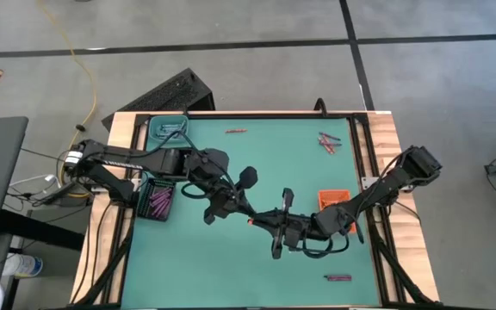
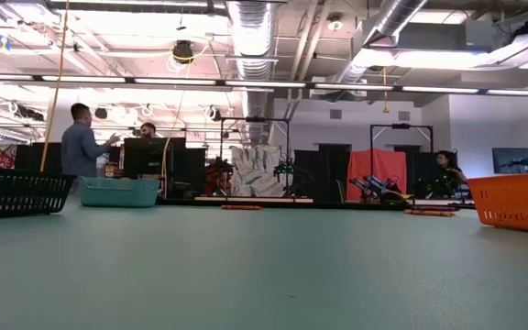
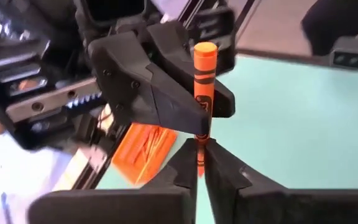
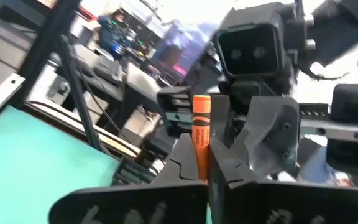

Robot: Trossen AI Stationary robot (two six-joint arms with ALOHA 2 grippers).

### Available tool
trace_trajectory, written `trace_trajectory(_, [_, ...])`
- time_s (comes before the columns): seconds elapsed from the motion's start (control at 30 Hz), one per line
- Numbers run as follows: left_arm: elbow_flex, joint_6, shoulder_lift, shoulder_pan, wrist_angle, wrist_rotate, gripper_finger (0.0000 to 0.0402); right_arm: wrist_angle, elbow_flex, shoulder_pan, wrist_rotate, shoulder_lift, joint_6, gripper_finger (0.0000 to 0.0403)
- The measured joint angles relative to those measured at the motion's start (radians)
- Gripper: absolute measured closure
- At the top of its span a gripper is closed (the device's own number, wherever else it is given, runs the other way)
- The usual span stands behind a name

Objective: Sort crayons
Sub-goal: Put the orange crayon into the orange bin

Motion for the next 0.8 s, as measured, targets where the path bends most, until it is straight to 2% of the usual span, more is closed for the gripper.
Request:
trace_trajectory(0.23, [0.001,-0.100,-0.001,0.010,-0.114,-0.175,0.0294,-0.124,0.000,0.001,0.242,0.001,0.189,0.0401])
trace_trajectory(0.37, [0.001,-0.188,-0.001,0.029,-0.267,-0.184,0.0249,-0.318,0.000,0.012,0.405,-0.011,0.402,0.0402])
trace_trajectory(0.47, [-0.047,-0.234,-0.005,0.034,-0.303,-0.159,0.0241,-0.535,0.000,0.027,0.486,-0.042,0.638,0.0402])
trace_trajectory(0.63, [-0.219,-0.243,-0.002,0.018,-0.233,-0.141,0.0246,-0.952,0.000,0.047,0.495,-0.103,1.121,0.0402])
trace_trajectory(0.8, [-0.405,-0.268,-0.002,-0.009,-0.037,-0.140,0.0250,-1.319,0.000,0.043,0.377,-0.149,1.532,0.0402])
